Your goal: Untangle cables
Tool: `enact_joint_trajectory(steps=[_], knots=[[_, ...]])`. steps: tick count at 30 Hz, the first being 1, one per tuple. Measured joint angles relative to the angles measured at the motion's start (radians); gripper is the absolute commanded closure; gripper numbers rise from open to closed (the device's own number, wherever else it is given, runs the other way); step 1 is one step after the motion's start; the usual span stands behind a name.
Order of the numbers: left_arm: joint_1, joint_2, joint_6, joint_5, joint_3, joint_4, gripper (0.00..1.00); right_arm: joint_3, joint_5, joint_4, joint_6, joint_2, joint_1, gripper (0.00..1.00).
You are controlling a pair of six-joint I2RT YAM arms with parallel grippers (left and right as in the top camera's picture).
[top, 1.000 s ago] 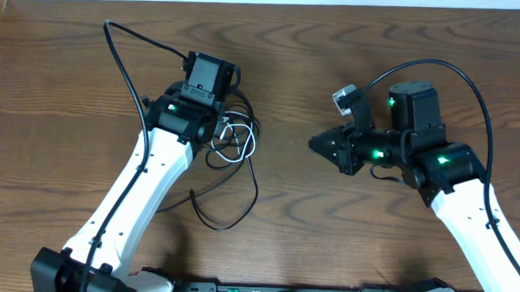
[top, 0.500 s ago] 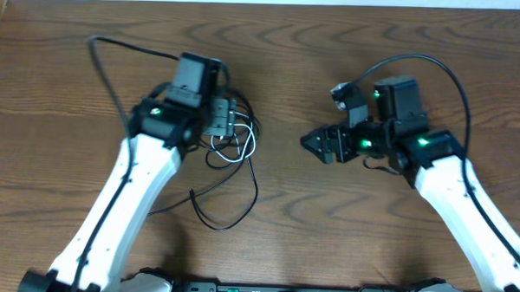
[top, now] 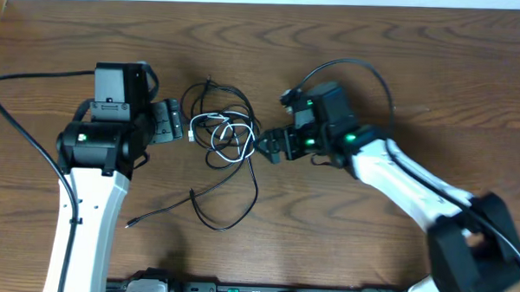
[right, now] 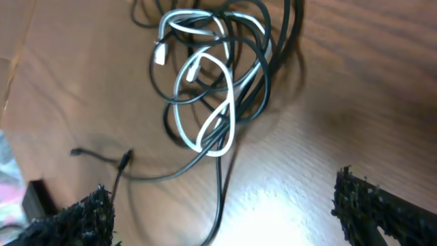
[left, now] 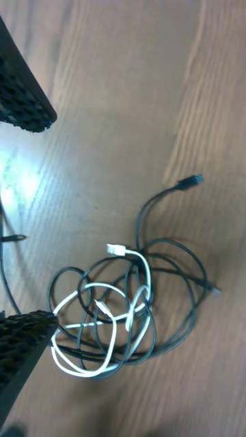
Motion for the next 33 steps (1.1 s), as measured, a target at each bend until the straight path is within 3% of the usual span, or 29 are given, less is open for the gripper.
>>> enact_joint_trajectory(steps=[6, 7, 18, 33], knots=[[0.003, 0.0, 0.0, 0.0, 0.0, -0.023, 0.14, 0.0, -0.003, 0.17, 0.078, 0.15, 0.044, 0.01], [0.003, 0.0, 0.0, 0.0, 0.0, -0.023, 0.02, 0.0, -0.011, 0.196, 0.086, 0.166, 0.048, 0.01], [0.003, 0.0, -0.003, 0.001, 0.0, -0.024, 0.02, 0.001, -0.041, 0.372, 0.148, 0.212, 0.12, 0.02], [0.003, 0.0, -0.003, 0.002, 0.0, -0.024, 0.02, 0.002, 0.122, 0.377, 0.189, 0.256, 0.184, 0.13]])
